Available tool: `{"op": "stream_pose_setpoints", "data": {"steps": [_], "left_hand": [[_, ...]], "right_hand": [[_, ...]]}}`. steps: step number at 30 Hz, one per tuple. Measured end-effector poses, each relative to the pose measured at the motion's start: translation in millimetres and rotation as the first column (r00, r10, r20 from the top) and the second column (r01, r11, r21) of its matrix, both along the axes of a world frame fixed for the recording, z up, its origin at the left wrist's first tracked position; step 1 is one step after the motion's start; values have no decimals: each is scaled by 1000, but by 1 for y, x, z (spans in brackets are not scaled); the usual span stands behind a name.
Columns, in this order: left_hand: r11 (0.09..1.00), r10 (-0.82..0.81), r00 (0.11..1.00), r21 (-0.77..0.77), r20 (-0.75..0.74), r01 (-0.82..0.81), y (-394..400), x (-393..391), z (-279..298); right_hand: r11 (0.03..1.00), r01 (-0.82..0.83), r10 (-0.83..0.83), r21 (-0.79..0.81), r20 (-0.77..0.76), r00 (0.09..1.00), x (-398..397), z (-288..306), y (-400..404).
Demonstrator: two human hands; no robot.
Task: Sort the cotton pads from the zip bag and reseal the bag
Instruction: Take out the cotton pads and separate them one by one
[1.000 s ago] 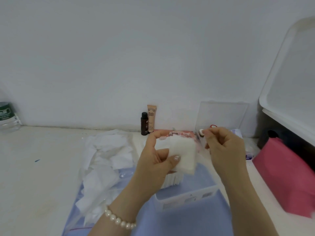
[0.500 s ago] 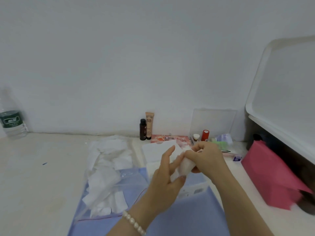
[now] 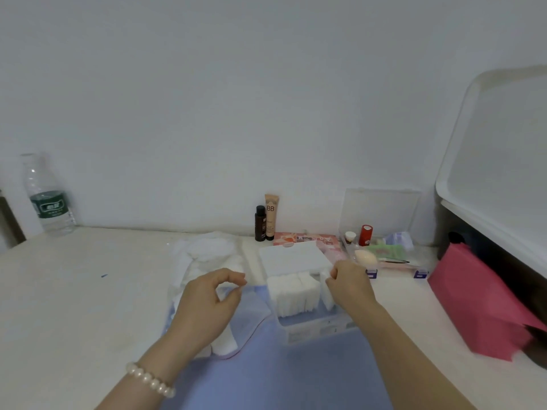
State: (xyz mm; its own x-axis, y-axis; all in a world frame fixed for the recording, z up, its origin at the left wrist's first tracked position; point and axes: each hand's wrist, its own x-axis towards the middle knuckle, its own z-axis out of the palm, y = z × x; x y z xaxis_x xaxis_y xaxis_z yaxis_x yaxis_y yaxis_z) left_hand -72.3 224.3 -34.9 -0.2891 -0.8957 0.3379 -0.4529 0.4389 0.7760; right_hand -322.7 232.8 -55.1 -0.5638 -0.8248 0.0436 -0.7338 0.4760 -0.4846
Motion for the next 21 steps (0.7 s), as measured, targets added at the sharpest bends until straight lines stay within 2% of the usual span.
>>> {"op": "stream_pose_setpoints", "data": {"steps": [5, 11, 16, 18, 21], "left_hand": [[997, -45, 999, 62, 29, 43, -2, 11, 6], [989, -85, 994, 127, 67, 76, -5, 17, 6], [977, -180, 957, 156, 229, 146, -8, 31, 10], [972, -215, 933, 153, 289, 177, -7, 39, 12], [968, -251, 864, 135, 437, 213, -4, 47, 12]], "right_hand": [[999, 10, -7, -42, 69, 998, 13, -4, -1], [995, -50, 71, -88, 249, 966, 15, -3, 0], [997, -35, 65, -74, 459, 886, 14, 9, 7], [997, -44, 68, -64, 447, 892, 14, 15, 9], [988, -149, 131, 34, 314, 940, 16, 20, 11]]}}
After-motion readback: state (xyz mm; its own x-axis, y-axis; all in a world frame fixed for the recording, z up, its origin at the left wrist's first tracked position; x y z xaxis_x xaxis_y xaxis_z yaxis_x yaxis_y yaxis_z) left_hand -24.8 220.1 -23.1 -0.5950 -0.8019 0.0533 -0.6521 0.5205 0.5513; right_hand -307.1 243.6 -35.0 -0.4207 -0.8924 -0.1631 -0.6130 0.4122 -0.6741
